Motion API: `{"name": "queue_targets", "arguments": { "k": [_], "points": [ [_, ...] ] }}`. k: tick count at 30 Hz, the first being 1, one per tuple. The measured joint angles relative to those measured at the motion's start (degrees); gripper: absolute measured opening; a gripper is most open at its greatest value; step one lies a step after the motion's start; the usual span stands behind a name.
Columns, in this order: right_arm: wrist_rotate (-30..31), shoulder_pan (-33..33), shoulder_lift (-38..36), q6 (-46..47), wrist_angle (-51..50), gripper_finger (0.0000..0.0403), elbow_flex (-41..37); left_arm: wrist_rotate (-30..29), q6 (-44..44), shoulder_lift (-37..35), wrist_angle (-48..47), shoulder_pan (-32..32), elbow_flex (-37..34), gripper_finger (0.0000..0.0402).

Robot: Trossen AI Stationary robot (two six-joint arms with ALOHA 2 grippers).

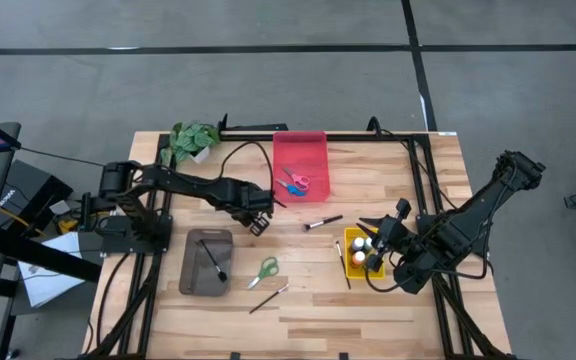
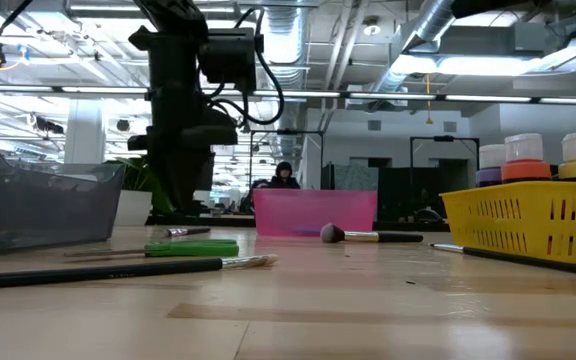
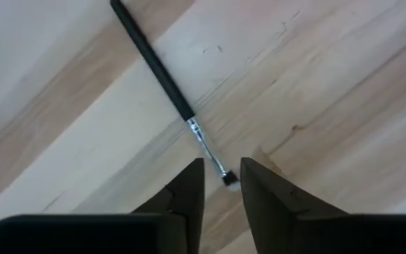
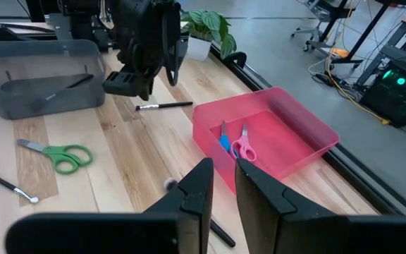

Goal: Pick & Place Paint Supplies
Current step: Put the black makeup brush into the black bin

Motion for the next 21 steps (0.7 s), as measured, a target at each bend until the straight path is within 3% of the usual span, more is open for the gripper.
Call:
{"name": "queue_targets", "arguments": {
  "k": [7, 21],
  "points": [
    [0.0, 0.0, 0.0, 0.0, -0.1, 0.0056, 0.0, 5.4, -2.8, 0.3, 0.2, 2.7, 0.0, 0.0141],
    [0.0, 0.0, 0.0, 0.0, -0.1, 0.0056, 0.0, 8.7, -3.2, 0.5, 0.3, 4.1, 0.0, 0.0141]
  ]
}}
